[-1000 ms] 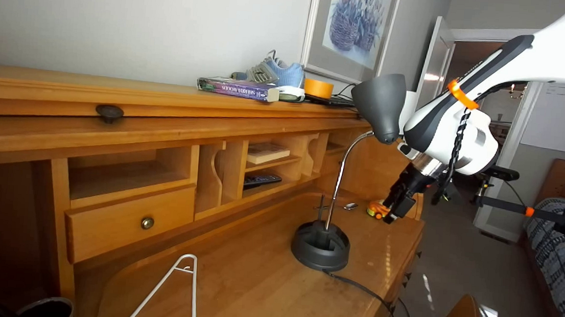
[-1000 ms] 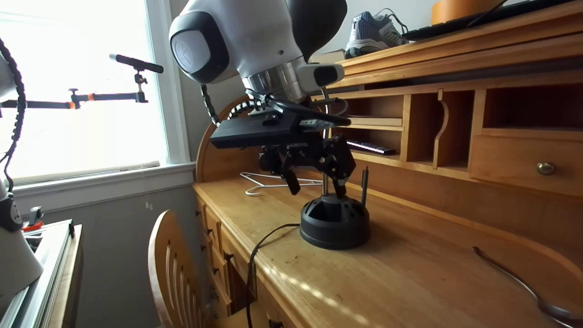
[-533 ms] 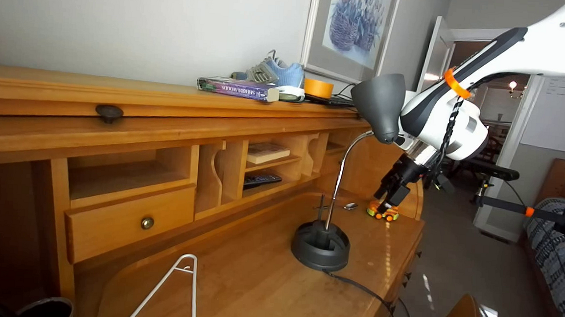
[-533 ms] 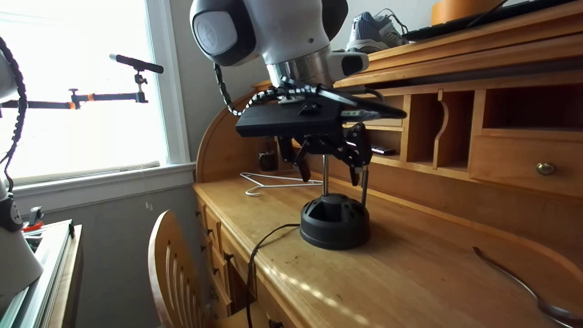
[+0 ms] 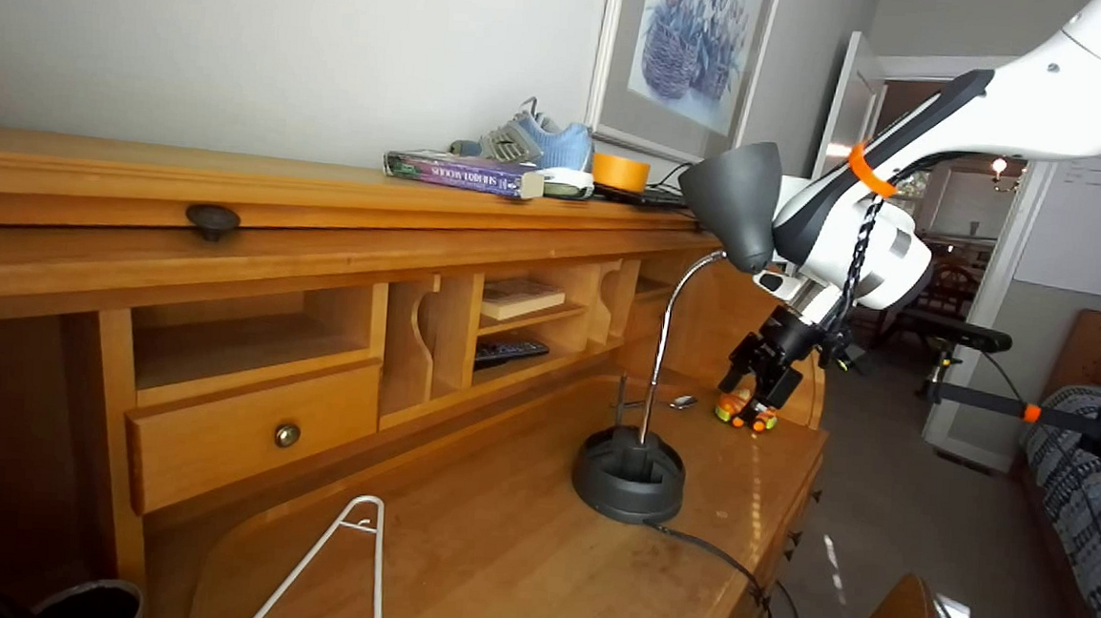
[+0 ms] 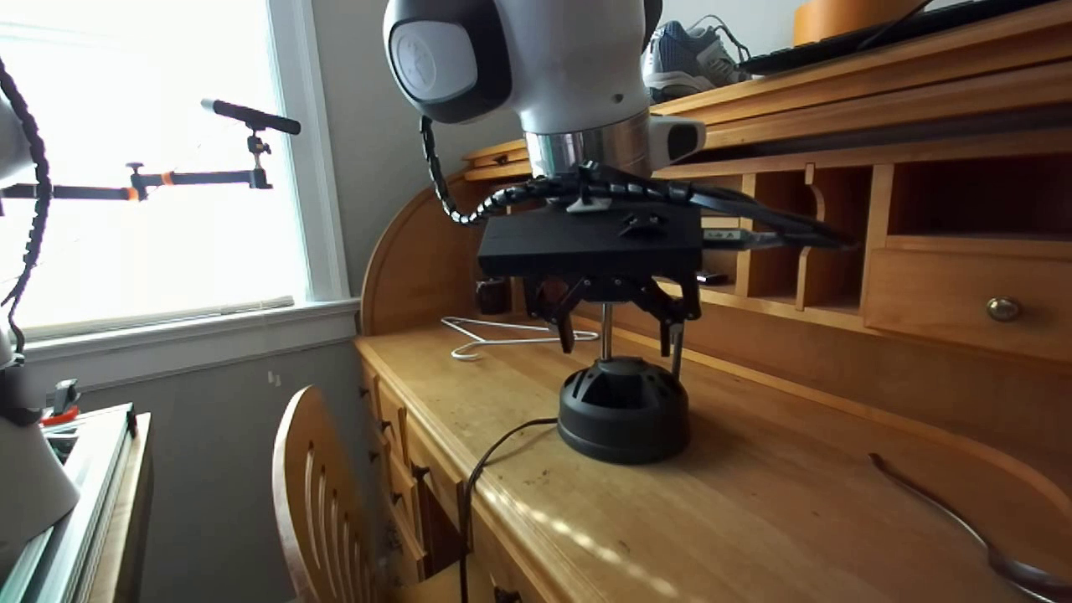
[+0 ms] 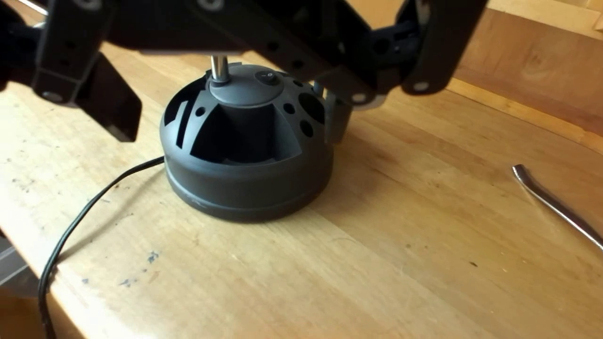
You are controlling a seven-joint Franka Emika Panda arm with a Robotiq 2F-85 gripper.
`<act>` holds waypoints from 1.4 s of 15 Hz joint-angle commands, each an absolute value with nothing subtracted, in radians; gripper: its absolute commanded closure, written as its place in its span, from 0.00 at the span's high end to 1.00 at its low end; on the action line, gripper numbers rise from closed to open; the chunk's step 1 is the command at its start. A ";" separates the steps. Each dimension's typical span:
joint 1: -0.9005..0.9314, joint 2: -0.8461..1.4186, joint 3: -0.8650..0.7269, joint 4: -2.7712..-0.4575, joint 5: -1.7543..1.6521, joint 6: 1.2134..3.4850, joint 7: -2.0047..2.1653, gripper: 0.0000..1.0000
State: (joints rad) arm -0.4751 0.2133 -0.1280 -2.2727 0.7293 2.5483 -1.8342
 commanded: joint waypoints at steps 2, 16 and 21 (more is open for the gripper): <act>-0.434 0.261 -0.153 -2.286 0.720 2.539 -1.881 1.00; -0.336 0.349 -0.161 -2.362 0.778 2.687 -1.688 1.00; -0.315 0.423 -0.147 -2.344 0.813 2.755 -1.596 1.00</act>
State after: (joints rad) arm -0.3244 0.3918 -0.1479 -2.3651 0.8015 2.7267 -1.6272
